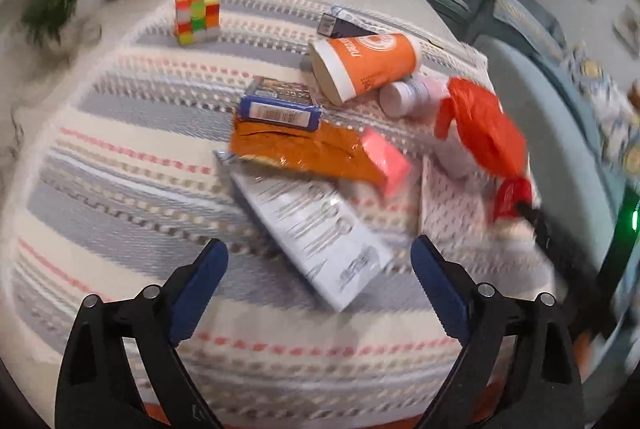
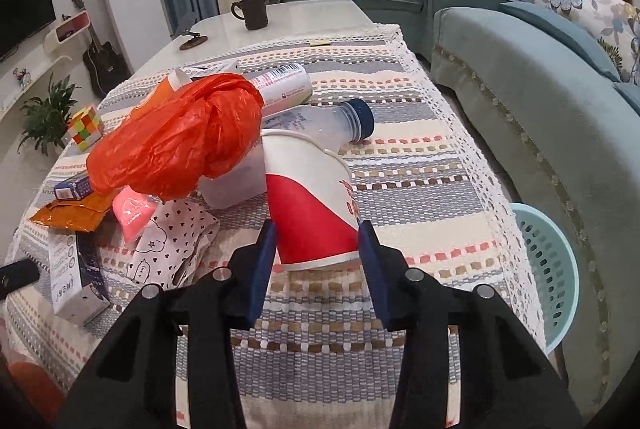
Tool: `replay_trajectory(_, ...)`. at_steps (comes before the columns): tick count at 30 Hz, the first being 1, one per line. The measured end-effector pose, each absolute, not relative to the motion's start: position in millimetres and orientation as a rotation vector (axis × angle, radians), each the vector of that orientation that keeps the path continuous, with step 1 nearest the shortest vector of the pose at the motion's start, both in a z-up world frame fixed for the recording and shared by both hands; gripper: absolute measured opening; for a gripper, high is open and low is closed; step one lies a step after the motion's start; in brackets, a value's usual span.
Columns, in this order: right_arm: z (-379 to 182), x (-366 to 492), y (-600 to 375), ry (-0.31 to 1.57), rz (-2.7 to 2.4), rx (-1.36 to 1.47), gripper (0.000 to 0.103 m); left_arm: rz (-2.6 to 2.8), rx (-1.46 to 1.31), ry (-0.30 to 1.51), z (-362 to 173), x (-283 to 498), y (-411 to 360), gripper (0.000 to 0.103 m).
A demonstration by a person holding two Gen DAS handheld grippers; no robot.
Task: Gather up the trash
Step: 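Grasp the red-white paper cup with the right tool while the left tool grasps the white medicine packet, then carry both items to the blue basket and open both tools to drop them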
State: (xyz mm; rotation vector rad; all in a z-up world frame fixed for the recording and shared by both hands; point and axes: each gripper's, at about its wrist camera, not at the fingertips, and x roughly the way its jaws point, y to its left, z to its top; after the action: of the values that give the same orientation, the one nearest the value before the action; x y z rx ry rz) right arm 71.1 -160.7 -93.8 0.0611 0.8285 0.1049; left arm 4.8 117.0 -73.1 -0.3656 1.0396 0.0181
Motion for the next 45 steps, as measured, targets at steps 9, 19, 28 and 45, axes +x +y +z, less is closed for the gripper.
replay_trajectory(9,-99,83,-167,0.856,0.133,0.128,0.064,0.232,-0.288,1.166,-119,62,89,0.08)
replay_trajectory(19,-96,107,-150,0.902,0.08,0.081,0.077,0.206,-0.338,1.186,-118,75,82,0.077)
replay_trajectory(28,-99,105,-169,0.902,0.044,0.114,0.053,0.153,-0.271,1.127,-112,67,73,0.059)
replay_trajectory(45,3,38,-315,0.631,-0.106,0.193,0.053,-0.369,-0.276,0.72,10,47,-49,0.054)
